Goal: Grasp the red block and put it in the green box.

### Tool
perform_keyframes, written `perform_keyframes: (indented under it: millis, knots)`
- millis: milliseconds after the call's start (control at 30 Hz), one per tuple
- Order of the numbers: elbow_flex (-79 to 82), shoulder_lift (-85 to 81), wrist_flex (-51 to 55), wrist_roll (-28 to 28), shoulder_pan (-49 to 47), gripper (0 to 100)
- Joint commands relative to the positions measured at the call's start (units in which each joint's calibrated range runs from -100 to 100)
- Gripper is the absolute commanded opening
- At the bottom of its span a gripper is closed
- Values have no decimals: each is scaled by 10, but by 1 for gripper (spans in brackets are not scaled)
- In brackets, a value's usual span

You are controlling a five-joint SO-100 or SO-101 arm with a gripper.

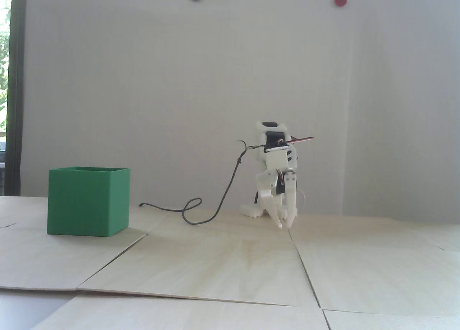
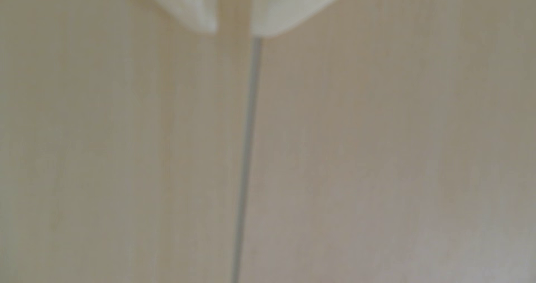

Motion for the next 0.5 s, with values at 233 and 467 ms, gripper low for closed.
perform_keyframes:
  millis: [233, 467]
  knots:
    - [1, -3, 6, 0, 2, 2]
    - [1, 0, 103, -1, 5, 2]
